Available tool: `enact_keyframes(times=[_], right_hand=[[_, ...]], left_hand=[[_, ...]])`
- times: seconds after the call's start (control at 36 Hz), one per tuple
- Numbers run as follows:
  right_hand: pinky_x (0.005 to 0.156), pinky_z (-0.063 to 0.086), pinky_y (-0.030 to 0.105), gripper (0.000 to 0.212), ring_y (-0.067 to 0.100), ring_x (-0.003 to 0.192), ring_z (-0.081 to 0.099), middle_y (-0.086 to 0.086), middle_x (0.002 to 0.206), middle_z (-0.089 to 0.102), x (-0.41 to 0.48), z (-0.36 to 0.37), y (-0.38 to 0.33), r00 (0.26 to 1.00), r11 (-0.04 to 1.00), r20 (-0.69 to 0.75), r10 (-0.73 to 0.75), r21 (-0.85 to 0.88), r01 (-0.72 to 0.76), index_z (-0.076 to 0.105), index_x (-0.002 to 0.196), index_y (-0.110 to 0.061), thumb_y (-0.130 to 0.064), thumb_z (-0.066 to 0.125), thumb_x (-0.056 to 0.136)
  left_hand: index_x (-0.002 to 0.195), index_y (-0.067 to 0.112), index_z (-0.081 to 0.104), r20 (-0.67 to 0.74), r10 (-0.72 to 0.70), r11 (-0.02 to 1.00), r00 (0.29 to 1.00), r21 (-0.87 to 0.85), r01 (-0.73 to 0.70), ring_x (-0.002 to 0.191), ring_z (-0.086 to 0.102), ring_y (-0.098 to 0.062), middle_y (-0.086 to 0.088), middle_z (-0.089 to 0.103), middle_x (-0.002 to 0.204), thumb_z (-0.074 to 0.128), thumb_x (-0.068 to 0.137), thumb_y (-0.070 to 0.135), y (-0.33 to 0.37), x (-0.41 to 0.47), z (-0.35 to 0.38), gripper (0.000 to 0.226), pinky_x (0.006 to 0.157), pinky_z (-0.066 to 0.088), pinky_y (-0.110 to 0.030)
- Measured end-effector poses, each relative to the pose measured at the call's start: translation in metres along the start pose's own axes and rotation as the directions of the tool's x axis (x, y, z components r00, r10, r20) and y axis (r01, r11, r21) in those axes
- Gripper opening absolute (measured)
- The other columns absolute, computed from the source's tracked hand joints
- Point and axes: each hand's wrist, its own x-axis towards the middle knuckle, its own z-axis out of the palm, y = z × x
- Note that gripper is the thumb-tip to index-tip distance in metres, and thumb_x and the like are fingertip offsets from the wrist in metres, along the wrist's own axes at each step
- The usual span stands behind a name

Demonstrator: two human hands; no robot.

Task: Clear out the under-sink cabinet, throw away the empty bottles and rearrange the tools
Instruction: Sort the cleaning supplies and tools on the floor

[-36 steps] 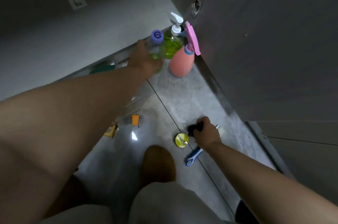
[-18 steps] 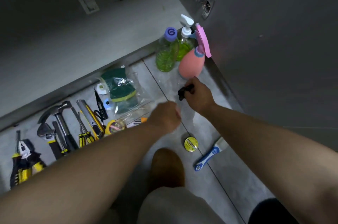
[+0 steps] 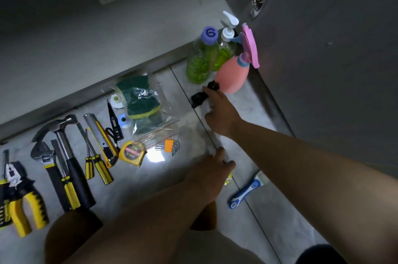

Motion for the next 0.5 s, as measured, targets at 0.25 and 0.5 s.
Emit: enact_keyframes(times=[0.25,0.5], right_hand=[[0.081,0.059,0.036,0.036,0.038,0.097,0.066,0.006,0.093,0.055,0.016,-0.008,-0.049,0.952,0.719,-0.130,0.278,0.685,-0.116,0.048,0.116,-0.012,0.004,0.058,0.086],[0.096,0.055,0.045,0.045,0.024,0.101,0.065,0.001,0.109,0.059,0.023,-0.008,-0.069,0.956,0.449,0.013,0.295,0.881,-0.150,0.046,0.124,-0.021,0.008,0.050,0.090]], left_hand=[[0.142,0.020,0.035,-0.017,-0.144,0.971,0.989,-0.195,0.138,0.114,0.060,-0.025,-0.007,0.060,0.122,0.065,0.091,0.012,-0.014,-0.007,-0.019,0.059,0.094,0.052,-0.041],[0.107,0.016,0.058,-0.060,-0.515,0.548,0.855,-0.789,0.276,0.101,0.069,-0.027,-0.007,0.073,0.106,0.064,0.094,0.015,-0.032,0.004,-0.071,0.014,0.091,0.054,-0.043]])
